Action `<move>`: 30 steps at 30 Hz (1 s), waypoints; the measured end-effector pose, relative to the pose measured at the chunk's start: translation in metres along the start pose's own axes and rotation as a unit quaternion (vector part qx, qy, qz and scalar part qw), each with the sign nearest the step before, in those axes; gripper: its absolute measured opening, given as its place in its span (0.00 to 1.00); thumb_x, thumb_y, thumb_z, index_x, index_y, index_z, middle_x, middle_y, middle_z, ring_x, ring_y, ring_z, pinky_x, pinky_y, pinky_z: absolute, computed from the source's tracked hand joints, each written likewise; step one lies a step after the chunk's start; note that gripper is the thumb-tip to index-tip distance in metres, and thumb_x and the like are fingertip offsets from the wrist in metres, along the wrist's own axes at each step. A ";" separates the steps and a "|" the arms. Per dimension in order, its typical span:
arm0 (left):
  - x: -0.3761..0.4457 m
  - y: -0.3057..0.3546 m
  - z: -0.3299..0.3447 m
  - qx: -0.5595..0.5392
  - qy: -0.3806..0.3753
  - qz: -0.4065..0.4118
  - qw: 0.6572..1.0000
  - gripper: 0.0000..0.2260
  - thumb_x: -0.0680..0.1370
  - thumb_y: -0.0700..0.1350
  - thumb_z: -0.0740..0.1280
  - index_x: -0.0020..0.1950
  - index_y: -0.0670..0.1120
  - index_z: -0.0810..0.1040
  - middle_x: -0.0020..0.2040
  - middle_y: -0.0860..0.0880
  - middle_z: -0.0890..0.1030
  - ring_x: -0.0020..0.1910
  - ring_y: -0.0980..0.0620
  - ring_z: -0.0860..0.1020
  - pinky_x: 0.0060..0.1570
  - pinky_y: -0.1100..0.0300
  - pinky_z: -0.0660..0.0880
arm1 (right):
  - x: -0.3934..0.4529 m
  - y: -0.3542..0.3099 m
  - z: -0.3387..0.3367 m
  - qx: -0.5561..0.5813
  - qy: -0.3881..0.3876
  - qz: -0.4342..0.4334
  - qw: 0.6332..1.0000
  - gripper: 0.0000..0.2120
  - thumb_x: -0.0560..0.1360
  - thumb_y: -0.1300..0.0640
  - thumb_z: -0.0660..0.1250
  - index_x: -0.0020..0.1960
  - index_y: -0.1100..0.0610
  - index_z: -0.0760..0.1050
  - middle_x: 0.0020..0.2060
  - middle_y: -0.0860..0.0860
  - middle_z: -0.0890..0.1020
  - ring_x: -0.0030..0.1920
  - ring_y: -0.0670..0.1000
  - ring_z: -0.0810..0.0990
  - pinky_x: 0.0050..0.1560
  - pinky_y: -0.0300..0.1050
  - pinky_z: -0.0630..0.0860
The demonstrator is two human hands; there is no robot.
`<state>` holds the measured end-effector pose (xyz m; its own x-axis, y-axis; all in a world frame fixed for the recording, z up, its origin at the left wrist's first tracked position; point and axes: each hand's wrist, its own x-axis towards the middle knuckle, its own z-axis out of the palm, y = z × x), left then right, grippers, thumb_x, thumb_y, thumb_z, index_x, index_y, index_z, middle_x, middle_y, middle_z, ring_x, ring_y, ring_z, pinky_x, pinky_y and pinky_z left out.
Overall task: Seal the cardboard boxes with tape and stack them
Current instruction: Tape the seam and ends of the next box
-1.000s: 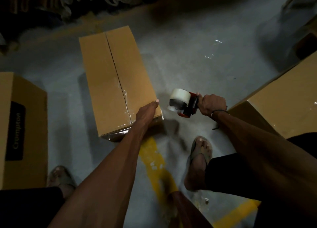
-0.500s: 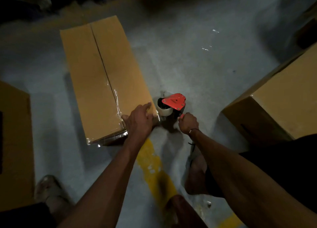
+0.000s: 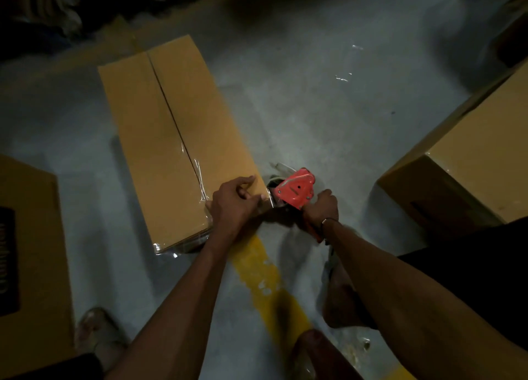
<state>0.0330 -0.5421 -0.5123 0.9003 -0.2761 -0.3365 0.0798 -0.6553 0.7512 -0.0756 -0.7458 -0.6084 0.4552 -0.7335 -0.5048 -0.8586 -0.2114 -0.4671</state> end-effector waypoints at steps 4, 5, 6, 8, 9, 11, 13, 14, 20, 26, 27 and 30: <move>0.001 0.006 -0.003 -0.003 -0.011 -0.013 1.000 0.27 0.61 0.61 0.79 0.60 0.63 0.84 0.34 0.62 0.82 0.45 0.55 0.83 0.60 0.43 0.77 | -0.035 -0.034 -0.009 0.304 -0.129 0.088 0.940 0.18 0.79 0.43 0.68 0.52 0.59 0.81 0.42 0.57 0.84 0.41 0.56 0.84 0.42 0.50 0.81; 0.001 0.006 -0.005 -0.006 -0.012 -0.012 1.000 0.27 0.62 0.61 0.80 0.60 0.63 0.84 0.35 0.60 0.82 0.44 0.56 0.82 0.59 0.44 0.77 | -0.045 -0.043 -0.011 0.360 -0.210 0.124 0.900 0.20 0.79 0.41 0.68 0.53 0.59 0.80 0.41 0.55 0.83 0.39 0.53 0.83 0.40 0.47 0.81; 0.001 0.006 -0.006 -0.007 -0.014 -0.010 1.000 0.27 0.62 0.60 0.81 0.61 0.62 0.84 0.36 0.59 0.83 0.43 0.56 0.82 0.59 0.44 0.78 | -0.054 -0.051 -0.012 0.386 -0.277 0.145 0.868 0.21 0.78 0.39 0.68 0.53 0.58 0.79 0.41 0.54 0.83 0.40 0.51 0.83 0.41 0.45 0.81; 0.001 0.006 -0.008 -0.002 -0.023 -0.005 1.000 0.26 0.64 0.58 0.81 0.62 0.62 0.83 0.37 0.58 0.83 0.42 0.56 0.81 0.58 0.44 0.78 | -0.063 -0.059 -0.005 0.415 -0.337 0.150 0.832 0.22 0.76 0.37 0.69 0.53 0.57 0.79 0.42 0.52 0.83 0.44 0.50 0.82 0.46 0.45 0.80; 0.001 0.006 -0.009 -0.001 -0.028 -0.007 1.000 0.26 0.65 0.58 0.82 0.62 0.62 0.83 0.37 0.58 0.82 0.42 0.55 0.80 0.58 0.44 0.78 | -0.064 -0.061 0.000 0.433 -0.341 0.144 0.822 0.20 0.77 0.38 0.70 0.54 0.56 0.79 0.43 0.51 0.82 0.45 0.49 0.81 0.46 0.43 0.80; 0.002 0.007 -0.011 -0.008 -0.037 -0.017 0.999 0.27 0.63 0.59 0.81 0.62 0.62 0.83 0.38 0.57 0.83 0.43 0.55 0.81 0.58 0.44 0.79 | -0.065 -0.065 0.011 0.472 -0.319 0.132 0.811 0.14 0.79 0.47 0.70 0.58 0.55 0.78 0.44 0.50 0.80 0.43 0.46 0.78 0.40 0.38 0.78; 0.005 0.006 -0.010 -0.016 -0.043 -0.022 0.999 0.30 0.59 0.62 0.79 0.61 0.63 0.83 0.39 0.57 0.84 0.44 0.54 0.83 0.56 0.45 0.80 | -0.061 -0.066 0.018 0.506 -0.296 0.127 0.800 0.07 0.81 0.55 0.69 0.57 0.58 0.78 0.43 0.51 0.79 0.39 0.45 0.76 0.34 0.35 0.77; 0.006 0.005 -0.009 -0.018 -0.044 -0.024 0.999 0.30 0.58 0.63 0.78 0.60 0.64 0.83 0.39 0.57 0.84 0.44 0.54 0.83 0.57 0.45 0.80 | -0.058 -0.066 0.022 0.519 -0.288 0.130 0.794 0.04 0.81 0.58 0.68 0.54 0.59 0.79 0.43 0.52 0.79 0.39 0.45 0.77 0.33 0.34 0.77; 0.015 -0.005 -0.007 -0.024 -0.044 -0.028 0.998 0.28 0.57 0.63 0.80 0.57 0.66 0.84 0.37 0.57 0.85 0.42 0.54 0.83 0.54 0.49 0.81 | -0.059 -0.066 0.028 0.436 -0.281 0.144 0.843 0.10 0.82 0.52 0.67 0.44 0.54 0.77 0.35 0.51 0.79 0.33 0.47 0.78 0.35 0.41 0.78; 0.015 -0.005 -0.022 0.005 -0.075 0.029 0.997 0.22 0.69 0.48 0.82 0.62 0.59 0.84 0.29 0.57 0.77 0.29 0.63 0.73 0.34 0.63 0.68 | -0.051 -0.093 -0.001 0.118 -0.064 -0.112 0.985 0.12 0.77 0.57 0.70 0.37 0.58 0.75 0.36 0.56 0.79 0.41 0.57 0.79 0.47 0.42 0.70; 0.012 -0.007 -0.026 0.016 -0.079 0.055 0.995 0.21 0.70 0.48 0.81 0.62 0.58 0.84 0.29 0.56 0.77 0.28 0.63 0.72 0.33 0.65 0.67 | -0.051 -0.101 -0.008 0.145 -0.028 -0.141 0.979 0.07 0.78 0.58 0.70 0.43 0.61 0.79 0.40 0.55 0.82 0.44 0.56 0.81 0.47 0.41 0.71; -0.004 -0.016 -0.042 0.034 -0.031 0.130 0.990 0.15 0.71 0.47 0.80 0.57 0.53 0.87 0.33 0.54 0.79 0.31 0.61 0.74 0.36 0.62 0.69 | -0.057 -0.128 -0.017 0.168 -0.018 -0.263 0.950 0.07 0.76 0.51 0.73 0.46 0.54 0.79 0.39 0.47 0.84 0.43 0.48 0.83 0.46 0.46 0.79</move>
<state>0.0458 -0.5009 -0.4986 0.8587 -0.4828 -0.1720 -0.1828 -0.6020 0.7773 0.0047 -0.6878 -0.5076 0.8130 -0.5602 -0.1589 -0.3891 -0.3196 -0.8640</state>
